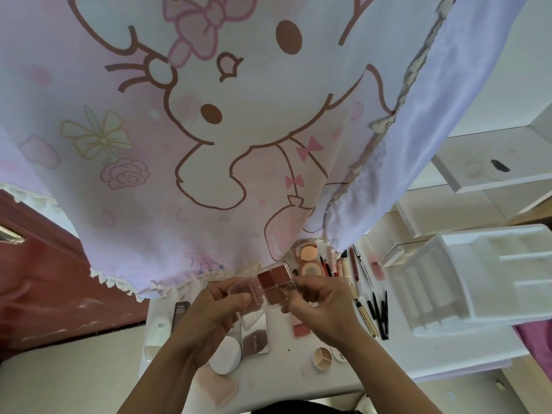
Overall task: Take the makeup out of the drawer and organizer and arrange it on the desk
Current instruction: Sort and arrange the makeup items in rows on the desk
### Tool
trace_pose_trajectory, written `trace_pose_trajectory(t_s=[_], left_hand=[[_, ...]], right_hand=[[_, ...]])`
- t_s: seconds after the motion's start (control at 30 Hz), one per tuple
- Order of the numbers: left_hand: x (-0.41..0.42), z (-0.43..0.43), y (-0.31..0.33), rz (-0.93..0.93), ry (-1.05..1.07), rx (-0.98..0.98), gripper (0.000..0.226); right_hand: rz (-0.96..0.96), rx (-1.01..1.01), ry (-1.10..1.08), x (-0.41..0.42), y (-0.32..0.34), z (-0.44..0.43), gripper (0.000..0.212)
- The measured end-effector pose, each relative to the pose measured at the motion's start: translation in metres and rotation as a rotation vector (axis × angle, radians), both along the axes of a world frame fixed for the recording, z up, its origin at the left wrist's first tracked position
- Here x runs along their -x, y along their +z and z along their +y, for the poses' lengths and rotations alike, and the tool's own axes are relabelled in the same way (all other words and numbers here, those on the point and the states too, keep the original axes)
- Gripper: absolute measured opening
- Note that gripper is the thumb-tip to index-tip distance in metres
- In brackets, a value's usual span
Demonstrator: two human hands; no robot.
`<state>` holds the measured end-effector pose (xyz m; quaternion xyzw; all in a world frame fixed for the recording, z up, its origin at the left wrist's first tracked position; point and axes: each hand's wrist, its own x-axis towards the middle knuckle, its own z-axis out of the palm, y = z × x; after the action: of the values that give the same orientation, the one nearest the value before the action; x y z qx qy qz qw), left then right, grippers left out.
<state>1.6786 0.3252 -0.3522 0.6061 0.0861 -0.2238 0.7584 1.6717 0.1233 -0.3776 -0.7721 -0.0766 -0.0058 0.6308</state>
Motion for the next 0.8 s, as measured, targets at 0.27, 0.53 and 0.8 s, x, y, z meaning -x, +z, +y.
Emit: trace_pose_trajectory(t_s=[0.27,0.53,0.8], left_hand=[[0.000,0.002,-0.009,0.181,0.181,0.138,0.025],[0.005,-0.005,-0.046,0.223,0.072,-0.098,0.044],[0.023,-0.024,-0.109,0.123,0.007,-0.570,0.027]], right_hand=[[0.328,-0.166,0.002,-0.004,-0.006,-0.003,0.026],[0.715,-0.405,-0.080,0.001,-0.039,-0.016,0.024],[1.017,-0.261,-0.137,0.043,-0.123,-0.029,0.025]])
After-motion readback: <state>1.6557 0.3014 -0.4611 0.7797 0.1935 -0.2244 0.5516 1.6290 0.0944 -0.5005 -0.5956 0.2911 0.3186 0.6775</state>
